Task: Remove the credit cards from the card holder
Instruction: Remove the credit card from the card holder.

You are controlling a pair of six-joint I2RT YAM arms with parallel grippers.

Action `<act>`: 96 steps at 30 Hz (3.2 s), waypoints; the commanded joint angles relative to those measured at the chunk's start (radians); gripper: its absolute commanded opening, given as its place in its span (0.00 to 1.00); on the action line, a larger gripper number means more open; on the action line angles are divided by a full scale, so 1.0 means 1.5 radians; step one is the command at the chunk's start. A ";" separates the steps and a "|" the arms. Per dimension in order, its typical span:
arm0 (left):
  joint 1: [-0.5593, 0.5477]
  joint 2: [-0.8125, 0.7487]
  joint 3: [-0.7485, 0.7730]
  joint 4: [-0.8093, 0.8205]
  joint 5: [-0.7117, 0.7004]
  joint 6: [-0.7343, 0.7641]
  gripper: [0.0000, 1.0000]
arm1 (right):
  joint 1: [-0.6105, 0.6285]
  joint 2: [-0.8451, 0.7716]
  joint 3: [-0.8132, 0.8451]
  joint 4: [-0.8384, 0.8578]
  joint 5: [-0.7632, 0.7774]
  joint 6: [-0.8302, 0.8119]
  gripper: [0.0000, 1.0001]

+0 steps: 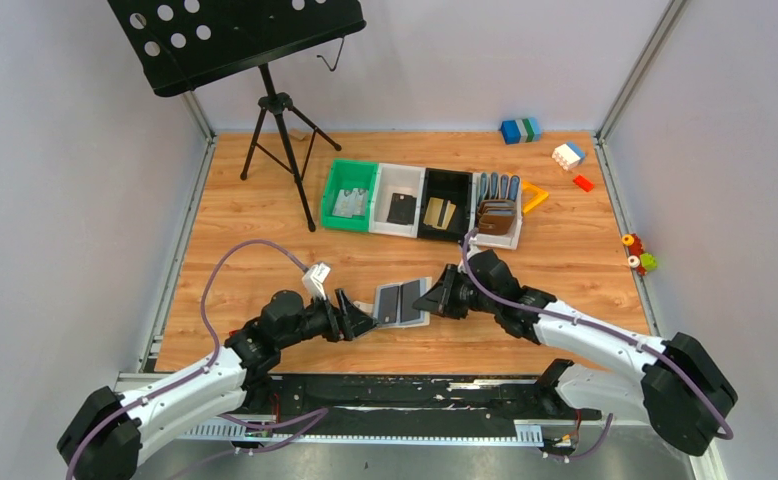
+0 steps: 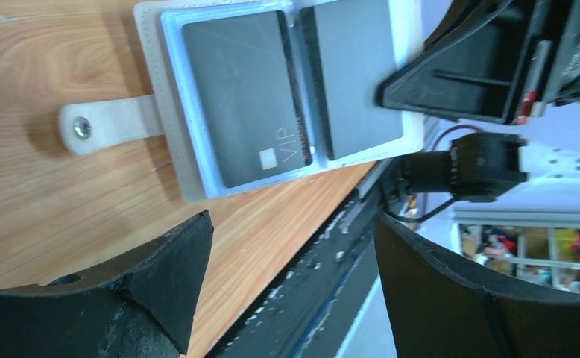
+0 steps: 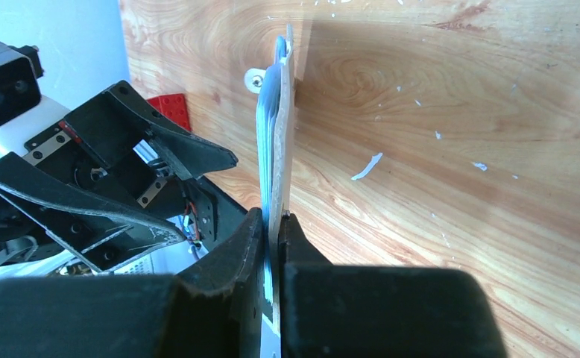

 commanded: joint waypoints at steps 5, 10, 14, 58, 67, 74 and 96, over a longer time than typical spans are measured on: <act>0.006 0.016 -0.007 0.174 0.037 -0.140 0.90 | -0.004 -0.077 0.005 0.037 0.028 0.039 0.00; 0.027 0.031 0.007 0.199 0.061 -0.150 0.93 | -0.014 -0.110 0.014 0.009 0.041 0.038 0.00; 0.064 0.078 0.006 0.267 0.107 -0.158 0.99 | -0.022 -0.136 0.018 0.002 0.050 0.041 0.00; 0.126 0.371 0.043 0.627 0.186 -0.264 0.73 | -0.075 -0.195 0.018 0.046 -0.092 0.102 0.00; 0.139 0.426 0.023 0.788 0.214 -0.313 0.51 | -0.076 -0.221 0.007 0.006 -0.074 0.085 0.00; 0.141 0.315 0.057 0.547 0.212 -0.212 0.44 | -0.077 -0.222 0.017 -0.027 -0.068 0.058 0.00; 0.140 0.184 0.148 0.105 0.093 0.043 0.00 | -0.075 -0.238 0.054 -0.205 0.061 -0.112 0.51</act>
